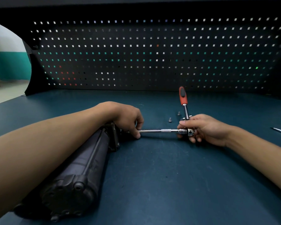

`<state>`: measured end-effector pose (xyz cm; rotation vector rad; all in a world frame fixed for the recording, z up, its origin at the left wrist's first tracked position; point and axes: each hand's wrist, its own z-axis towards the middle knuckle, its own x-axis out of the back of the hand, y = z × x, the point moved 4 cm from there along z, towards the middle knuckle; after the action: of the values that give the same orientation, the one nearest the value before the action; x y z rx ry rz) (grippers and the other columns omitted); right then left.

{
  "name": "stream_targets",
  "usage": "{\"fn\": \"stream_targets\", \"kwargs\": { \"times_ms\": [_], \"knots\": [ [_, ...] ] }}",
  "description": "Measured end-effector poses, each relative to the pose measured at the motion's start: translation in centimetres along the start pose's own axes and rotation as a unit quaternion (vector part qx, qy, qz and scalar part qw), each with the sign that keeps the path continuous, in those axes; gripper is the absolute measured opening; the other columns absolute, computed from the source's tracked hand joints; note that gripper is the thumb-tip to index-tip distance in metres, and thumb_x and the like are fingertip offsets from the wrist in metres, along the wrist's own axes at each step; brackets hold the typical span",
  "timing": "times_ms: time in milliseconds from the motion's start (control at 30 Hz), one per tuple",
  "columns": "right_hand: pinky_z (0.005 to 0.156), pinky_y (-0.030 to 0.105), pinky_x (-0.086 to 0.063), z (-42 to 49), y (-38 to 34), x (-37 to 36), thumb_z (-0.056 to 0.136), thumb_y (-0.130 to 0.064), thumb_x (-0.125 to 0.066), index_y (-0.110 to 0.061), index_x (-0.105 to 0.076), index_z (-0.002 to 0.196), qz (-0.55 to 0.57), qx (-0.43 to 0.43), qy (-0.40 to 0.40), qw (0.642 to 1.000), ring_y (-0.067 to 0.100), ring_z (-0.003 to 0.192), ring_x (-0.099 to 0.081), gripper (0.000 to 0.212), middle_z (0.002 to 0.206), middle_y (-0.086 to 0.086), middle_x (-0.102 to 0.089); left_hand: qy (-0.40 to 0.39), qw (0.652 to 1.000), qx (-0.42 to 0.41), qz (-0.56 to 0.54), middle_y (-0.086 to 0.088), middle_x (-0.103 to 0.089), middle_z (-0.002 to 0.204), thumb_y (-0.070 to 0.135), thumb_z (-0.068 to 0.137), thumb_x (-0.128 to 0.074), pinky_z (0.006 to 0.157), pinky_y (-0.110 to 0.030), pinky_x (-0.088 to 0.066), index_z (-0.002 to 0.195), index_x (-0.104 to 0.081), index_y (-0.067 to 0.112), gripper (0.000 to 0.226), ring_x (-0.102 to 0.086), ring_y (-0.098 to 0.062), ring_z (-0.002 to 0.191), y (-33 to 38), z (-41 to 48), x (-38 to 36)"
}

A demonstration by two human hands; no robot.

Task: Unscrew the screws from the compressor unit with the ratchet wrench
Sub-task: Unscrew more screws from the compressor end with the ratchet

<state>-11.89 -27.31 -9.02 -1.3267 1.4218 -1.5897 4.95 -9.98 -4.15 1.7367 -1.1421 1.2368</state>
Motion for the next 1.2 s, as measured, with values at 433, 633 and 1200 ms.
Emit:
{"fn": "stream_targets", "kwargs": {
  "times_ms": [433,633,1200],
  "knots": [
    [0.043,0.019,-0.039,-0.9,-0.1,0.1,0.065,-0.019,-0.081,-0.012,-0.068,0.105,0.006,0.062,-0.001,0.998,0.019,0.060,-0.062,0.042,0.091,0.007,-0.073,-0.009,1.000,0.007,0.001,-0.002,-0.073,0.093,0.043,0.083,-0.077,0.062,-0.023,-0.044,0.083,-0.063,0.028,0.021,-0.061,-0.013,0.074,-0.2,-0.1,0.0],
    [0.048,0.018,-0.043,-1.1,-0.2,-0.3,0.076,0.006,-0.076,-0.016,-0.076,0.082,-0.015,0.090,-0.006,0.996,0.007,0.073,-0.065,0.023,0.105,0.002,-0.077,-0.013,1.000,0.007,-0.001,-0.002,-0.074,0.091,0.044,0.083,-0.076,0.061,-0.022,-0.045,0.081,-0.065,0.028,0.020,-0.062,-0.011,0.071,-0.3,0.2,-0.1],
    [0.052,0.019,-0.044,-1.5,-0.3,-0.6,0.081,0.011,-0.070,-0.020,-0.074,0.067,-0.026,0.113,0.018,0.993,0.023,0.095,-0.061,0.033,0.113,-0.003,-0.075,0.023,1.000,-0.017,-0.006,0.007,-0.073,0.080,0.044,0.082,-0.077,0.065,-0.025,-0.049,0.081,-0.072,0.024,0.021,-0.064,-0.009,0.071,-0.4,-0.1,0.1]
  ]
}}
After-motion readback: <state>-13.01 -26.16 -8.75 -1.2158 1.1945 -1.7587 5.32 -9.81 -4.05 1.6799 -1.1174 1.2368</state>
